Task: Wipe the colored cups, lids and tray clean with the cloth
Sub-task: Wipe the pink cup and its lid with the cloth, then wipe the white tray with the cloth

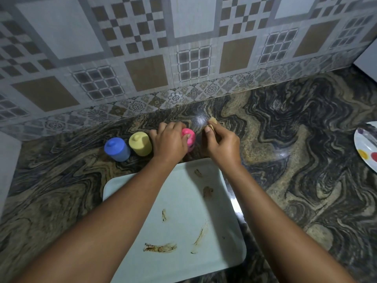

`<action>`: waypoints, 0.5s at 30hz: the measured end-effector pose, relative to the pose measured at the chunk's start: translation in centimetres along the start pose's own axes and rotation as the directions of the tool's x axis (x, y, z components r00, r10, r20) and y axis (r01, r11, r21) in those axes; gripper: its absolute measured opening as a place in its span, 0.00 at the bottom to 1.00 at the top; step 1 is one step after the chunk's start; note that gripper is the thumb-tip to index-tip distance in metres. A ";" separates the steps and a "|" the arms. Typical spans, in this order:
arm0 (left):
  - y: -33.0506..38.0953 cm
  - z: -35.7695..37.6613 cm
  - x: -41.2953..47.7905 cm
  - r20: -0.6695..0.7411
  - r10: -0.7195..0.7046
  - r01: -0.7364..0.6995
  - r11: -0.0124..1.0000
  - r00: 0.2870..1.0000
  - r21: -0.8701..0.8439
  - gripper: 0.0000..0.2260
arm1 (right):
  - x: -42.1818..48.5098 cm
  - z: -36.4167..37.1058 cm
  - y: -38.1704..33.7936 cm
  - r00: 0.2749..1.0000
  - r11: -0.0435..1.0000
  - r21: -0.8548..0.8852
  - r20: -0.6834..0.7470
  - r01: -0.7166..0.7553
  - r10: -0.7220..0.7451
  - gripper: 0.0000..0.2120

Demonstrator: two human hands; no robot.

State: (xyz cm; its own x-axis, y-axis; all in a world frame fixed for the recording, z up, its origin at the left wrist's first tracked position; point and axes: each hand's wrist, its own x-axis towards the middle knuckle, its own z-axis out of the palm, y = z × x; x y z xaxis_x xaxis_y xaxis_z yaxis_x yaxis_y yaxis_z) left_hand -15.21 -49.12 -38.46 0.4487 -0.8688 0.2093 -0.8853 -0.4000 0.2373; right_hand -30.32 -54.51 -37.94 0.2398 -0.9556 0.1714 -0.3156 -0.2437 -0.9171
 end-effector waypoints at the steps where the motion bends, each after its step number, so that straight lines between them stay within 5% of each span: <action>1: -0.1 -0.1 -0.1 -0.012 0.004 -0.004 1.000 1.000 -0.010 0.12 | -0.1 -0.1 -0.1 1.000 1.000 0.007 0.002 -0.005 0.005 0.14; 6: -0.2 -1.4 -1.6 -0.153 0.027 -0.053 0.985 0.988 -0.164 0.08 | -0.7 -0.8 -1.0 0.996 0.987 0.143 0.060 -0.076 0.068 0.13; 11: 0.2 -4.6 -4.7 -0.325 0.171 -0.302 0.860 0.930 -0.412 0.09 | -2.9 -1.9 -3.3 0.975 0.922 0.350 0.196 -0.166 0.101 0.12; 15: -0.2 -6.1 -8.8 -0.296 0.095 -0.250 0.798 0.951 -0.548 0.11 | -6.2 -2.2 -5.1 0.935 0.873 0.442 0.353 -0.206 0.043 0.11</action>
State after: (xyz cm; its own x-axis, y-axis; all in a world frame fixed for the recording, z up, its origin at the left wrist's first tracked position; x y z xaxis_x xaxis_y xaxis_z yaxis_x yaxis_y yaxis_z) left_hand -18.24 -39.65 -34.53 0.3786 -0.7775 0.5021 -0.7518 0.0582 0.6569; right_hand -32.19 -47.66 -33.59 0.5344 -0.8452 -0.0057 0.0804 0.0575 -0.9951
